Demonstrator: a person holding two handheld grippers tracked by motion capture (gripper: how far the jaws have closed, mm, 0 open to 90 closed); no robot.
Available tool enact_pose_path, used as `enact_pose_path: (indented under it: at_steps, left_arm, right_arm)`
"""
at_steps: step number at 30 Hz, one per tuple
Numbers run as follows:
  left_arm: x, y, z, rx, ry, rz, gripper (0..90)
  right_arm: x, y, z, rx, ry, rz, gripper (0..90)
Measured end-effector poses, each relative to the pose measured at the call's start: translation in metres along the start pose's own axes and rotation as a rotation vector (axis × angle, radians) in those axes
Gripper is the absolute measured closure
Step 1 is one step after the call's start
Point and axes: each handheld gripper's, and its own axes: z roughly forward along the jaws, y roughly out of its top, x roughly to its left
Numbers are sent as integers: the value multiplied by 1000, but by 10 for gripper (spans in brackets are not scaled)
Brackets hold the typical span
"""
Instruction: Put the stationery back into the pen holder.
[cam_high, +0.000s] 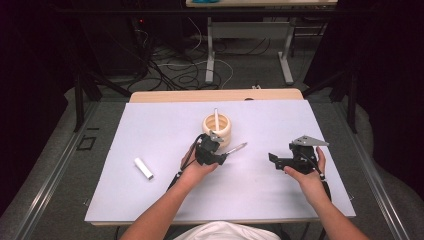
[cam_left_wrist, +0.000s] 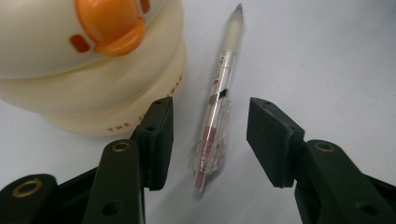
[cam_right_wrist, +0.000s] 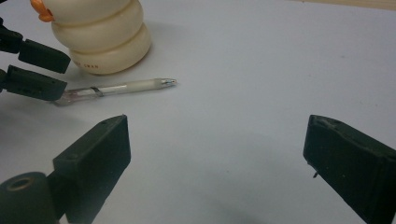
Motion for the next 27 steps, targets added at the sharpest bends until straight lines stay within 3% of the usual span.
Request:
enact_pose_path:
  at_steps: [7, 10, 14, 19, 27]
  left_arm:
    - [-6, 3, 8, 24, -11, 12, 574]
    - [-5, 3, 10, 38, -1, 28, 587]
    - [-3, 2, 14, 42, 6, 14, 612]
    - [-3, 1, 17, 68, 13, 40, 633]
    - [-1, 1, 18, 73, -12, 56, 688]
  right_arm:
    - [0, -1, 1, 9, 6, -2, 75]
    - [0, -1, 1, 9, 7, -4, 79]
    - [0, -1, 1, 13, 12, -1, 81]
    - [0, -2, 2, 18, 15, -2, 88]
    - [1, -2, 2, 20, 23, -7, 100]
